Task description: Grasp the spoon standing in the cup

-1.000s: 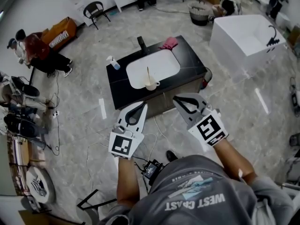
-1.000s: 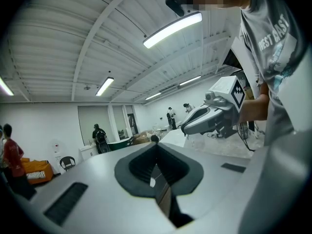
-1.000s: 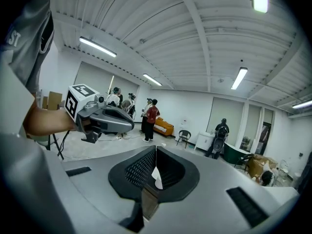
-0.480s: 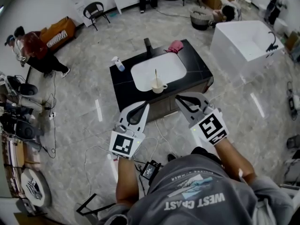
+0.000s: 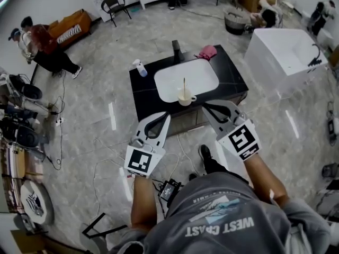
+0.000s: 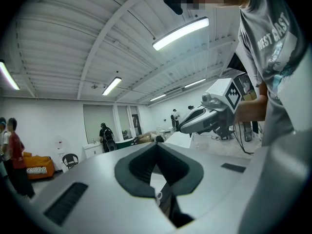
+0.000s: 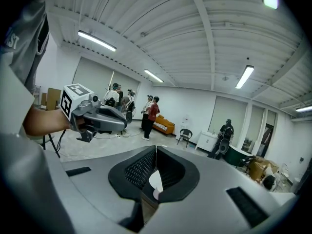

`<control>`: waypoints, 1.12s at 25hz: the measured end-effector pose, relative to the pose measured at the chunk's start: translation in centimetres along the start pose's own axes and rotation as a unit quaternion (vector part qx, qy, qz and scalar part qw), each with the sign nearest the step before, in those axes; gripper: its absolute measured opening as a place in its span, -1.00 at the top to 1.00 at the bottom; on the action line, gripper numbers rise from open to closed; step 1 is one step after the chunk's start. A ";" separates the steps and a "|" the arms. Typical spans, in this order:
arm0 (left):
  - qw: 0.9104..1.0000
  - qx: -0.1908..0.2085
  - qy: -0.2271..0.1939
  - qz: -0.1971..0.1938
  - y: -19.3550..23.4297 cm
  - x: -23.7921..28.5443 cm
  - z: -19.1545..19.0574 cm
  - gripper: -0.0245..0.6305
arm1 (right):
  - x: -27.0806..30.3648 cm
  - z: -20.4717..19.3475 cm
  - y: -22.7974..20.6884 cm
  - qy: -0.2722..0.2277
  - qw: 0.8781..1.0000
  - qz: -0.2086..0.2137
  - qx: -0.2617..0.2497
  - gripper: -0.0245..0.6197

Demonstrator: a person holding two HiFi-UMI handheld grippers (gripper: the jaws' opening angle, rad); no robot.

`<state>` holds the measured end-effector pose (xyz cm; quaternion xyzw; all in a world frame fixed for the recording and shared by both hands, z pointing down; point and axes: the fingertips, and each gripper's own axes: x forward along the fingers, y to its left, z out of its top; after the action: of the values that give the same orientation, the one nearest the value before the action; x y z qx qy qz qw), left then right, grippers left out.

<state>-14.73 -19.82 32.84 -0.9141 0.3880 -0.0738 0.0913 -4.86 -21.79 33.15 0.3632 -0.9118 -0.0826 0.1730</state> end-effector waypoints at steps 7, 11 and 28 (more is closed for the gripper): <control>1.000 0.004 0.009 0.021 2.9 2.0 -0.4 0.92 | 3.3 0.4 -2.9 -0.012 1.000 0.014 0.000 0.82; 1.000 -0.002 0.012 0.026 4.0 3.8 -1.0 0.92 | 4.7 0.0 -4.5 -0.009 1.000 0.023 -0.006 0.82; 0.998 -0.034 0.044 0.027 7.3 9.3 -4.4 0.92 | 10.3 -3.4 -8.9 0.018 0.998 0.049 0.019 0.82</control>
<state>-14.38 -32.00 36.10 -0.9018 0.4184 -0.0983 0.0444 -4.92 -35.36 36.46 0.3225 -0.9267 -0.0498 0.1864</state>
